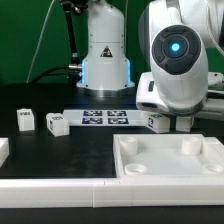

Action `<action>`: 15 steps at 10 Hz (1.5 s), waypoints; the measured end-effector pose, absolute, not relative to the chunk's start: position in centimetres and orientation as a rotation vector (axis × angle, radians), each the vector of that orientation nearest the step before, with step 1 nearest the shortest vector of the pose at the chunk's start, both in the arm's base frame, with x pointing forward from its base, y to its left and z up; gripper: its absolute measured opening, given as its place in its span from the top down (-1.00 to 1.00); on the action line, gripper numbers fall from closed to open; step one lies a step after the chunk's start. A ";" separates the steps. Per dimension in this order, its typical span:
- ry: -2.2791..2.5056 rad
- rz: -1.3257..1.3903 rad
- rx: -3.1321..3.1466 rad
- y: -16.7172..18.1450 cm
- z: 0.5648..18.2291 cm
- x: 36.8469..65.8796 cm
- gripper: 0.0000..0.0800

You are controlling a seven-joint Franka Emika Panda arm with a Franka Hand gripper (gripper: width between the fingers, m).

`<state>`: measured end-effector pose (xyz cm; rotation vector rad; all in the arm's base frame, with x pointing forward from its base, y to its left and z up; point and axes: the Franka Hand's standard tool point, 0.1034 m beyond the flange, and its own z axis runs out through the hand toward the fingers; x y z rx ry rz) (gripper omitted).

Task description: Assemble one leg

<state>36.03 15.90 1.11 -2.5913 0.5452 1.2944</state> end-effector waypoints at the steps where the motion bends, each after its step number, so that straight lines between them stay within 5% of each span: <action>1: 0.545 1.295 -2.591 15.9 1.1 36.0 0.28; 8: 0.545 1.294 -2.591 15.9 1.3 36.1 0.28; 10: 0.456 1.338 -2.588 15.4 5.6 37.2 0.27; 12: 0.439 1.265 -2.623 15.5 8.0 38.2 0.27; 15: 0.462 1.127 -2.686 15.6 7.3 38.8 0.27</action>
Offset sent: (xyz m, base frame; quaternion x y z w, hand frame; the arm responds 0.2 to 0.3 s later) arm 0.0000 0.0000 0.0000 0.0000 0.0000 0.0000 1.0000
